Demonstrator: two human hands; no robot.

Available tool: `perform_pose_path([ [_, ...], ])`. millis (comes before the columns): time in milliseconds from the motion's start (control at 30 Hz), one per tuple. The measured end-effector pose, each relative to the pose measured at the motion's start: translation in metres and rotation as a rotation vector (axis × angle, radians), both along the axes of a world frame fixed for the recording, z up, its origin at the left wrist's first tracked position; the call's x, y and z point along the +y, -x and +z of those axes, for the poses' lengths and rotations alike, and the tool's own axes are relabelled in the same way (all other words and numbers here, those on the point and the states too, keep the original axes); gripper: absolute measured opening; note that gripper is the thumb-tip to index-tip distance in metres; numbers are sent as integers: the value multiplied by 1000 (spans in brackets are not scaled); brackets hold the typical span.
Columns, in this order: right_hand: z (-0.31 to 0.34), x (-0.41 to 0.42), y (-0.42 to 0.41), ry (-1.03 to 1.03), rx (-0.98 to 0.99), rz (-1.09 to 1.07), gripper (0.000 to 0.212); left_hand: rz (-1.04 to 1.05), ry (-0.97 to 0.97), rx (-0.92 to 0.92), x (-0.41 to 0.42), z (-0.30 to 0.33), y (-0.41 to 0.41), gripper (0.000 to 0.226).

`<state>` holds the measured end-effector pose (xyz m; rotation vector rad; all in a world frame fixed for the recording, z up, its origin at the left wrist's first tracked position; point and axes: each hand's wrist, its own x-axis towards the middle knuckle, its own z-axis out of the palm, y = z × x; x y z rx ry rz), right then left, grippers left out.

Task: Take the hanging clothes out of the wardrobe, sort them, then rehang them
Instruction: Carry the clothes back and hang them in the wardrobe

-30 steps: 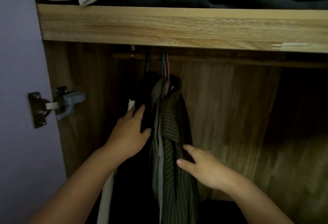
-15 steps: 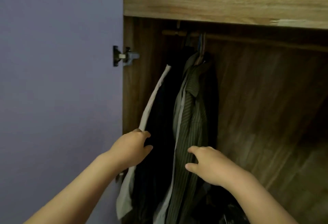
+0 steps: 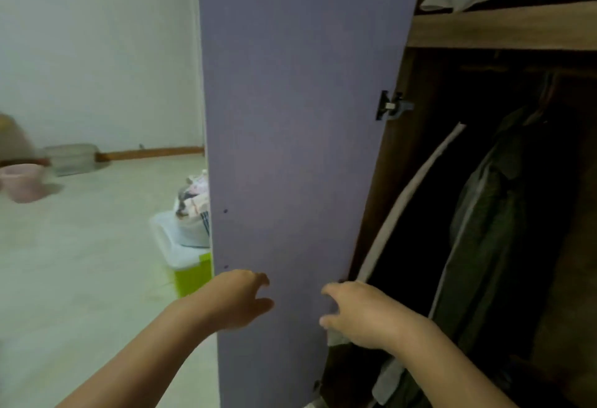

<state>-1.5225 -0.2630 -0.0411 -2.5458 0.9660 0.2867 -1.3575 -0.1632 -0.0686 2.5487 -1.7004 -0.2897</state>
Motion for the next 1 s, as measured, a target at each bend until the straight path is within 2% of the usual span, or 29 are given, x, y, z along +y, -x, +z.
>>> perform_pose_path([
  [200, 7, 78, -79, 36, 40, 267, 45, 186, 2, 42, 109, 2, -51, 43],
  [333, 5, 143, -137, 60, 17, 394, 25, 328, -8, 39, 195, -1, -91, 46],
  [433, -2, 196, -180, 62, -2, 510, 46, 446, -37, 40, 263, -7, -120, 48],
  [500, -7, 232, -206, 54, -15, 585, 51, 523, -56, 46, 309, -13, -136, 48],
  [600, -14, 285, -241, 51, -19, 690, 52, 629, -102, 61, 375, -19, -152, 44],
  [733, -20, 352, -283, 73, 6, 860, 50, 779, -160, 104, 452, -20, -162, 23],
  [867, -30, 405, -324, 92, 32, 1024, 48, 931, -149, 158, 511, -23, -165, 40],
  [1000, -35, 447, -365, 93, 23, 1195, 45, 1082, -107, 229, 552, -31, -171, 43],
])
